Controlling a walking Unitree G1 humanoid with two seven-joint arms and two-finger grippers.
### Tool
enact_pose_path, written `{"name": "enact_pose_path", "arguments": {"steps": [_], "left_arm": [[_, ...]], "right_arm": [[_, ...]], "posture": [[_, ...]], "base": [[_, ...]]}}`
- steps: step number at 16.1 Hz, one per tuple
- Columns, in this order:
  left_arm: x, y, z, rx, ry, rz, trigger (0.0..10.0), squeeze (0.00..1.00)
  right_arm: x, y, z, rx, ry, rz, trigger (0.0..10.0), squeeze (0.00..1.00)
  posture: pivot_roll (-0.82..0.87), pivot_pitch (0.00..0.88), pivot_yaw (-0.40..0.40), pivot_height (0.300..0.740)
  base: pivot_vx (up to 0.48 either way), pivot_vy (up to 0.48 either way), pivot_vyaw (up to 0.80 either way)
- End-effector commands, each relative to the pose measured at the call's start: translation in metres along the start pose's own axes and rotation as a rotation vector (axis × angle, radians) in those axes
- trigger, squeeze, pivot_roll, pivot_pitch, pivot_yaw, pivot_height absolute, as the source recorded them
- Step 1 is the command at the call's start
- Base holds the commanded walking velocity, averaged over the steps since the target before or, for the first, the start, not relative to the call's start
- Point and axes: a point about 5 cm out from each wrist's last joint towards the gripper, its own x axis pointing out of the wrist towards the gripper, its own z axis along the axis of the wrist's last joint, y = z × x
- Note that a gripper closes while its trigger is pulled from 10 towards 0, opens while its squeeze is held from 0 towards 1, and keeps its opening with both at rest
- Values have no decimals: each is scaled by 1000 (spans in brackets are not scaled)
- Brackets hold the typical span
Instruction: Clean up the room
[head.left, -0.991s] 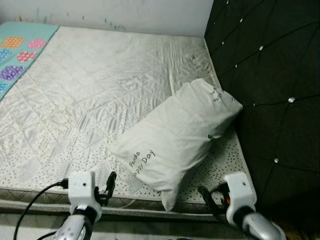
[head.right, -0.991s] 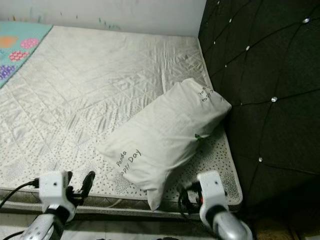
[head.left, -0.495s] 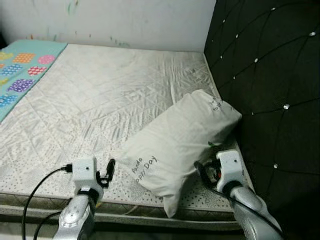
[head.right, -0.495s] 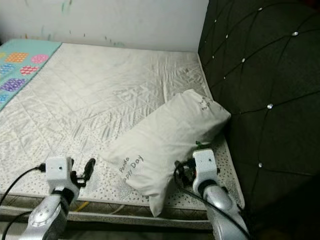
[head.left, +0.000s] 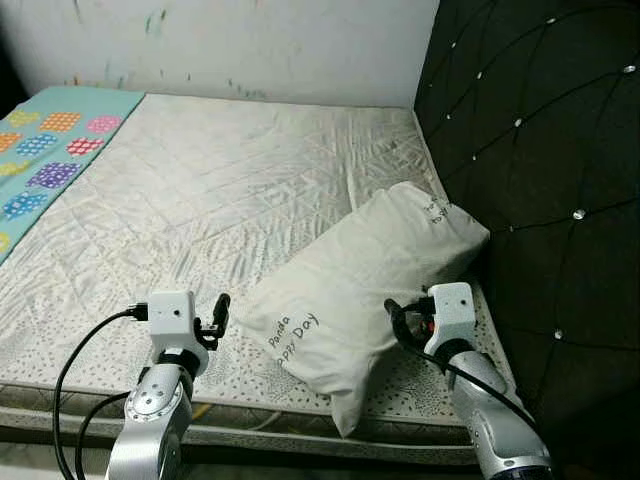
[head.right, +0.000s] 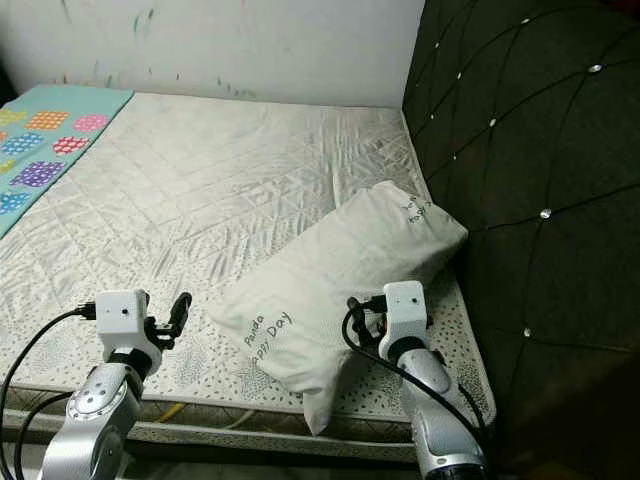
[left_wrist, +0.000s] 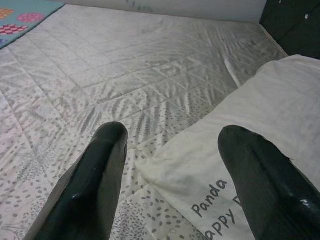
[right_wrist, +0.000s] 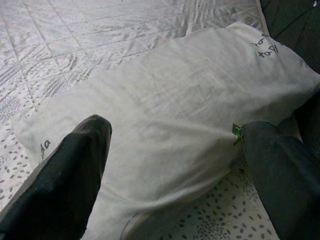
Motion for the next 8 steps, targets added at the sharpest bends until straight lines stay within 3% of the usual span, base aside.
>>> {"name": "enact_pose_path", "arguments": {"steps": [1,8], "left_arm": [[2,0,1,14,-8,-2,10000,0],[0,-1,-2,11,-13,-5,10000,0]], "right_arm": [[1,-2,0,-4,-8,-7,10000,0],[-1,-4,-1,7,-35,-18,10000,0]], "posture": [[-111,0,-19,740],[-116,0,-16,740]], "base": [[0,0,0],[0,0,0]]}}
